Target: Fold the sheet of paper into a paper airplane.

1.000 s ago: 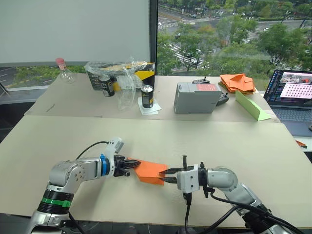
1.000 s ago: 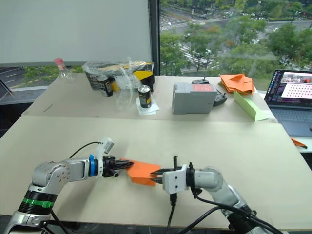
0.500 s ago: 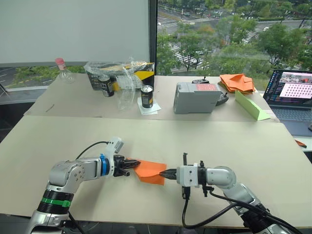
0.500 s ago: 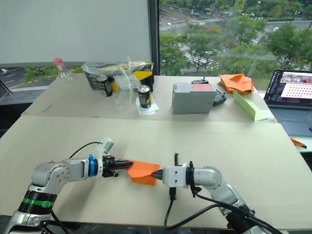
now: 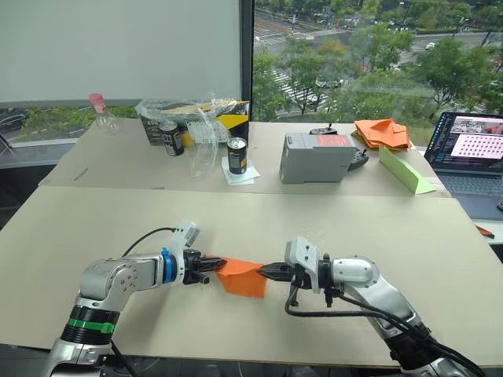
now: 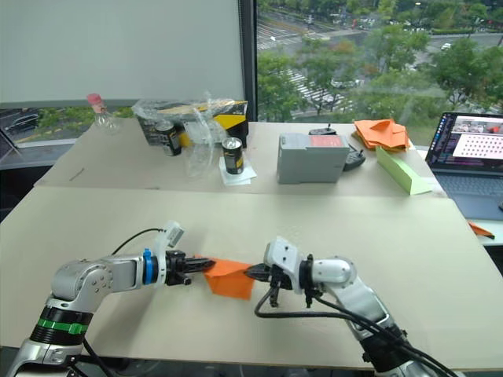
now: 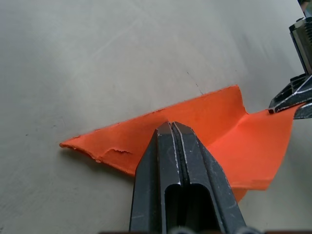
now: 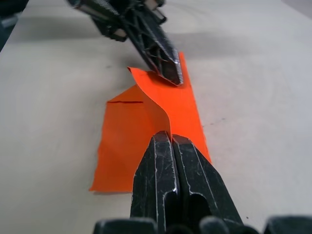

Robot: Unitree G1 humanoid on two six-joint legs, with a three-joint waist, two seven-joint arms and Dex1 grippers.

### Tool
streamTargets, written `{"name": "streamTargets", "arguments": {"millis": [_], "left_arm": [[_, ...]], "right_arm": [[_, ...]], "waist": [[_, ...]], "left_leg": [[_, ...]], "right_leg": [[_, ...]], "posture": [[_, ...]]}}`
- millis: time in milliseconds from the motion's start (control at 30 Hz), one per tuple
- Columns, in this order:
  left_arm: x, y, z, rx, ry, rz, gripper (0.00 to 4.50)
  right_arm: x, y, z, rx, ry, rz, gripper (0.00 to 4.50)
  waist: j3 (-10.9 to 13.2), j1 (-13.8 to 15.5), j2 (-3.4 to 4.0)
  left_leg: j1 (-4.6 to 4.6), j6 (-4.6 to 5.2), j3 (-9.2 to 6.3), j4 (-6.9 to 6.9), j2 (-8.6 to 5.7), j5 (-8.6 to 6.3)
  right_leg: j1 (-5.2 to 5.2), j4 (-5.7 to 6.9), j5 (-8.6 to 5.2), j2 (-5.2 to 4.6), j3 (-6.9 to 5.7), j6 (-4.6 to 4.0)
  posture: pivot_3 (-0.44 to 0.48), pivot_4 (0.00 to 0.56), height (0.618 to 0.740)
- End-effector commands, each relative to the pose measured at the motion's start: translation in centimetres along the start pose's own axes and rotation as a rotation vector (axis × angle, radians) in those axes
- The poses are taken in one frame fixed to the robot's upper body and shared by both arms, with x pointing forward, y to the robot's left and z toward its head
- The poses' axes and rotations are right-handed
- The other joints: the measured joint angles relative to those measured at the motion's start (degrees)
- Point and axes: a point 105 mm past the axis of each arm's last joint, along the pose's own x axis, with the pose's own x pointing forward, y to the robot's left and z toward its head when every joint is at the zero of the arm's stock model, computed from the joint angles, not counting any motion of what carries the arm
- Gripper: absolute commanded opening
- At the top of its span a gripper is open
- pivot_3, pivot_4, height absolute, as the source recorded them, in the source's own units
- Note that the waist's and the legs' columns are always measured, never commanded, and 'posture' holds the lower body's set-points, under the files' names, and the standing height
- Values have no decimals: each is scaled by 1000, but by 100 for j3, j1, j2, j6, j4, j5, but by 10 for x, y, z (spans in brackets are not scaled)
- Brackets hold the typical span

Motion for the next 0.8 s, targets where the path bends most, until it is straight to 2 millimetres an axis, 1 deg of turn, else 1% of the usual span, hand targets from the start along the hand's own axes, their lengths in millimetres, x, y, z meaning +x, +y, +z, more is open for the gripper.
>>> {"name": "streamTargets", "arguments": {"millis": [33,167,333,533,667,800], "left_arm": [[2,7,-14,-26,56,44,0],[1,7,-13,-27,53,46,0],[0,7,-13,-29,51,48,0],[-1,8,-13,-28,48,52,0],[-1,7,-13,-28,47,52,0],[-2,7,-13,-28,43,51,0]], "right_arm": [[1,-6,9,79,-29,-21,19],[1,-11,5,160,-9,-38,19],[1,-12,-3,222,42,-44,19],[-2,-11,-21,207,139,-52,19],[-2,-14,-39,196,236,-90,19],[-2,-15,-47,199,281,-102,19]], "waist": [[0,0,0],[0,0,0],[0,-2,0],[0,0,0],[-2,14,1],[-17,1,1]], "left_leg": [[0,0,0,0,0,0],[0,0,-1,0,0,0],[0,1,-1,0,0,0],[-1,2,0,0,0,-1],[-2,3,-1,0,-2,-2],[3,3,0,0,-1,-2]], "right_leg": [[0,0,0,0,0,0],[0,0,0,0,0,0],[-1,0,0,0,0,0],[-1,-1,0,0,0,0],[0,-2,0,-1,-1,0],[2,-2,0,-1,-1,0]], "posture": [[0,150,740],[0,150,740],[0,150,740],[0,150,740],[0,150,740],[0,150,740]]}}
